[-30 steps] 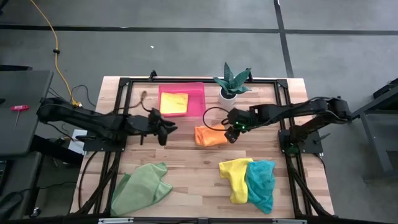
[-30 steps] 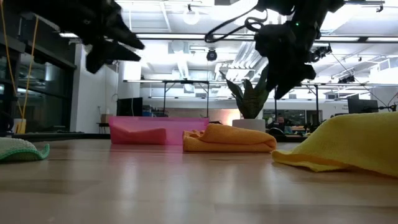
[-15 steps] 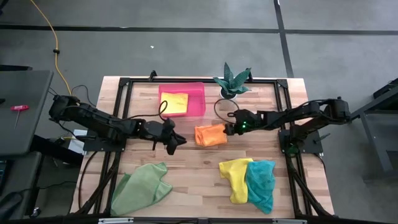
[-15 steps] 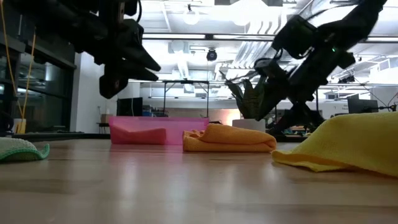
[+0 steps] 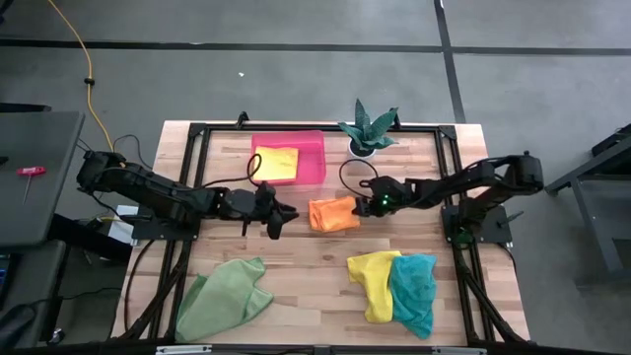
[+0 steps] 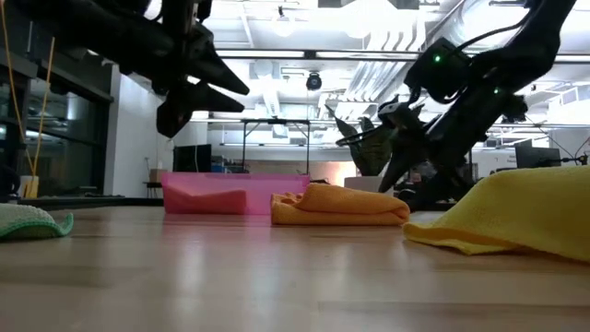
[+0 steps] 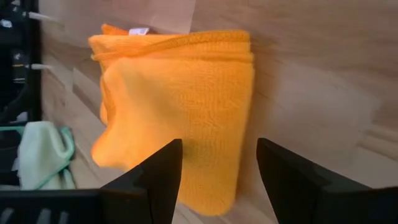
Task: Fold microfiber towels
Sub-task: Put the orange microfiber towel into the bin
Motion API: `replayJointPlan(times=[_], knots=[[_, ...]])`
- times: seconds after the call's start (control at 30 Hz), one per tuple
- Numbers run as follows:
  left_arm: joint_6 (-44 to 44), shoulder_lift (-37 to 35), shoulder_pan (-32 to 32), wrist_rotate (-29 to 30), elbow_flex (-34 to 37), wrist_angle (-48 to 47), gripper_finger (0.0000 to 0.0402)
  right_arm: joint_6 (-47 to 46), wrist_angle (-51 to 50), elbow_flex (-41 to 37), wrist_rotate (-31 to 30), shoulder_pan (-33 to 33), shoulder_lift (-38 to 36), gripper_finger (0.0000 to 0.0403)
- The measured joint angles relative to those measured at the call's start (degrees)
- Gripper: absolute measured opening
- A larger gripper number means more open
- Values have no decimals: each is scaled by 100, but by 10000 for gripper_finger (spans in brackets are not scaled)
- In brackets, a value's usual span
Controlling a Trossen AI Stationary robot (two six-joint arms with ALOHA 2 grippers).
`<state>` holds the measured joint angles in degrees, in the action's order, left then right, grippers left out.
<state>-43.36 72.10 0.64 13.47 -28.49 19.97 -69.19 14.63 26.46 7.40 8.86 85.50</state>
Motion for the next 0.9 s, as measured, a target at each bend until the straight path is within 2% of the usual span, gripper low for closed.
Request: replayJointPlan(times=[0.2, 0.33, 0.5, 0.6, 0.73, 0.9], knots=[[5, 0, 0, 0, 0, 3, 170, -269, 1050, 0, 322, 0, 680, 199], [5, 0, 0, 0, 0, 2, 185, -388, 1522, 37, 604, -48, 1037, 199], [47, 0, 0, 50, 0, 4, 184, -510, 1603, 35, 248, -118, 1142, 191], [241, 0, 0, 66, 0, 12, 184, -421, 1684, 27, 42, -140, 1139, 145], [519, 0, -34, 57, -4, 113, 184, -200, 2085, 9, -138, -223, 1153, 26], [961, -107, -326, -316, -271, 117, 184, 326, 2059, 295, -31, -315, 1028, 11]])
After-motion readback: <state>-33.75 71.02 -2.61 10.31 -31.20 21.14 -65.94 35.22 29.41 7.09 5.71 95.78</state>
